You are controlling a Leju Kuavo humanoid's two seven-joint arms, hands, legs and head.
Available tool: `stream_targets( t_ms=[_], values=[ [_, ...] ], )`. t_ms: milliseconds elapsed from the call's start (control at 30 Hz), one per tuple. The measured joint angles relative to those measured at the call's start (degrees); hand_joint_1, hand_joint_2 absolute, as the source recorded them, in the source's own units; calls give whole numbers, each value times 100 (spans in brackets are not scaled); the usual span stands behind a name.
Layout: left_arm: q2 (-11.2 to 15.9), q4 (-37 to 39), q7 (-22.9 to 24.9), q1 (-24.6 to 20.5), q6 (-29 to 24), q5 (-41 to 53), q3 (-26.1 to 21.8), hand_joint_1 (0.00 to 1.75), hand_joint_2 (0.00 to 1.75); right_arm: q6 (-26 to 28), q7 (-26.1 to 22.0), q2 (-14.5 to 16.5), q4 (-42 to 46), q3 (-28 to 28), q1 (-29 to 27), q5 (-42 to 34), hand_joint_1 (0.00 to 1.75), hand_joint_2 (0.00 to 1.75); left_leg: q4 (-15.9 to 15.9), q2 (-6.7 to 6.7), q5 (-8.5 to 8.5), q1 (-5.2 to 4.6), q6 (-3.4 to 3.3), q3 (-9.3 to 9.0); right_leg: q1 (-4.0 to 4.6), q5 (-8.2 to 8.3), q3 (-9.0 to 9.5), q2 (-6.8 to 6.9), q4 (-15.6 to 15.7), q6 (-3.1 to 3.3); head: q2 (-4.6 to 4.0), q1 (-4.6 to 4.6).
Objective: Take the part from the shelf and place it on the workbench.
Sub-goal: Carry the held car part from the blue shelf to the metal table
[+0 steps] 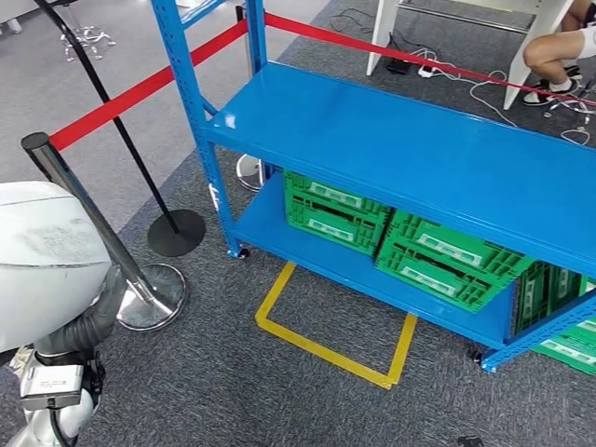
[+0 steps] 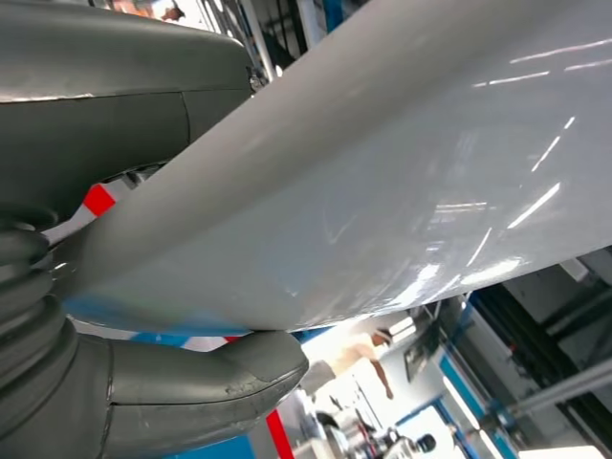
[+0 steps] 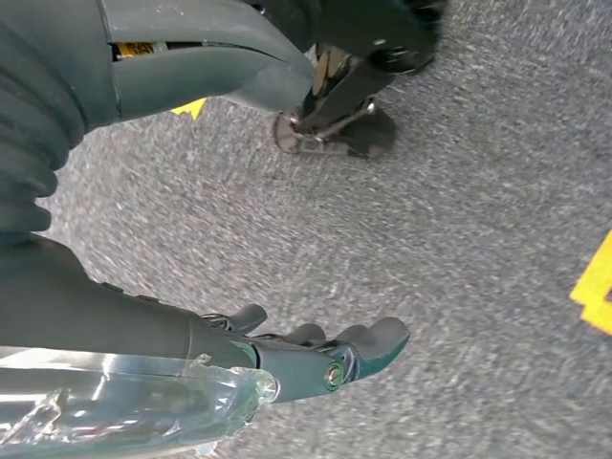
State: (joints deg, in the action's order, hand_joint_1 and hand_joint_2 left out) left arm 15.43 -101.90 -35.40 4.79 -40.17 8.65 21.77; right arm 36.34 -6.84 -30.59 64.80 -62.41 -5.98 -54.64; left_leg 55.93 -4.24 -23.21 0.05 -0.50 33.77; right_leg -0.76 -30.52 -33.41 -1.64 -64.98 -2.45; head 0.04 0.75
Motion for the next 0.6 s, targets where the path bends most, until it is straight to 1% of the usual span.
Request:
stream_targets(
  t_ms=[33, 67, 100, 133, 167, 200, 233, 267, 300, 333, 367, 400, 433, 467, 500, 533, 567, 600],
  values=[
    [-4, -1, 0, -7, 1, -7, 0, 175, 175, 2, 0, -8, 7, 1, -5, 1, 0, 175, 16, -63, 7, -3, 19, 7, -14, 140, 170, -121, 378, 13, 0, 2],
    [-10, -1, 1, -12, 1, -11, 0, 175, 175, 6, 2, -14, 15, 1, -7, 0, 0, 175, 24, -118, 20, 0, 46, 26, -19, 203, 283, -220, 609, 24, 0, 5],
    [-14, -2, 1, -15, 2, -15, 0, 175, 175, 10, 4, -21, 22, 2, -9, 0, 0, 175, 27, -173, 40, 8, 83, 52, -16, 199, 329, -272, 695, 39, 0, 7],
    [-17, -2, 1, -15, 2, -17, 0, 175, 175, 15, 5, -25, 31, 2, -13, 1, 0, 175, 26, -230, 65, 16, 125, 78, -4, 208, 337, -239, 712, 56, 0, 8],
    [-18, -2, 1, -11, 1, -19, -1, 175, 175, 20, 7, -28, 41, 3, -12, 1, 0, 175, 18, -263, 82, 30, 164, 100, -2, 228, 342, -179, 713, 89, 0, 5],
    [-19, -2, 0, -10, 1, -22, -2, 175, 175, 26, 6, -35, 54, 5, -12, 1, 0, 175, 48, -206, 62, 28, 199, 127, -6, 249, 343, -117, 726, 124, 0, 12],
    [-19, -2, -2, -19, 0, -30, -4, 175, 175, 32, 4, -39, 72, 8, -14, 1, 0, 175, 164, -85, -23, 19, 231, 188, -16, 269, 344, -50, 745, 159, 0, 30],
    [-21, -2, -5, -36, 0, -43, -4, 175, 175, 40, 3, -44, 88, 12, -20, 1, 0, 175, 393, 71, -173, 12, 258, 297, -26, 284, 344, 21, 761, 186, 0, 47],
    [-27, -2, -8, -53, 0, -60, -4, 175, 175, 50, 1, -49, 99, 14, -32, 0, 0, 175, 742, 227, -371, 8, 286, 455, -23, 288, 339, 93, 764, 201, 0, 67],
    [-34, -2, -12, -65, 0, -75, -5, 175, 175, 58, 0, -53, 108, 14, -48, -1, 0, 175, 1148, 306, -565, 19, 311, 638, -22, 289, 332, 171, 764, 210, 0, 79],
    [-42, -2, -15, -70, 0, -91, -5, 175, 175, 66, 0, -57, 114, 11, -65, -4, 0, 175, 1481, 337, -692, 31, 330, 784, -21, 288, 326, 252, 764, 211, 0, 79],
    [-48, -2, -17, -69, 0, -110, -8, 175, 175, 71, 0, -60, 121, 9, -76, -10, 0, 175, 1650, 353, -721, 43, 343, 846, -21, 287, 323, 333, 763, 211, 0, 80],
    [-53, -2, -21, -68, 0, -134, -11, 175, 175, 73, -1, -62, 130, 8, -80, -20, 0, 175, 1589, 369, -640, 51, 349, 793, -22, 286, 324, 408, 763, 209, 0, 80],
    [-58, -3, -31, -68, 0, -163, -17, 175, 175, 74, -4, -62, 141, 7, -79, -33, 0, 175, 1312, 405, -481, 55, 348, 625, -23, 282, 332, 477, 763, 203, 0, 80],
    [-66, -7, -47, -69, 0, -186, -29, 175, 175, 75, -10, -62, 150, 7, -75, -46, 0, 175, 908, 515, -299, 52, 339, 382, -19, 274, 345, 538, 763, 189, 0, 81],
    [-76, -14, -73, -74, 1, -199, -49, 175, 175, 78, -20, -64, 158, 7, -74, -61, 0, 175, 508, 660, -176, 29, 323, 156, -2, 257, 355, 595, 752, 163, 0, 89],
    [-93, -24, -102, -75, 1, -205, -75, 175, 175, 81, -32, -66, 166, 7, -75, -73, 0, 175, 219, 774, -105, 12, 290, -1, 18, 243, 365, 649, 747, 132, 0, 90],
    [-113, -34, -130, -72, 1, -205, -109, 175, 175, 87, -43, -68, 170, 5, -77, -81, 0, 175, 60, 850, -88, -7, 254, -76, 38, 231, 374, 708, 748, 100, 0, 96]
  ],
)
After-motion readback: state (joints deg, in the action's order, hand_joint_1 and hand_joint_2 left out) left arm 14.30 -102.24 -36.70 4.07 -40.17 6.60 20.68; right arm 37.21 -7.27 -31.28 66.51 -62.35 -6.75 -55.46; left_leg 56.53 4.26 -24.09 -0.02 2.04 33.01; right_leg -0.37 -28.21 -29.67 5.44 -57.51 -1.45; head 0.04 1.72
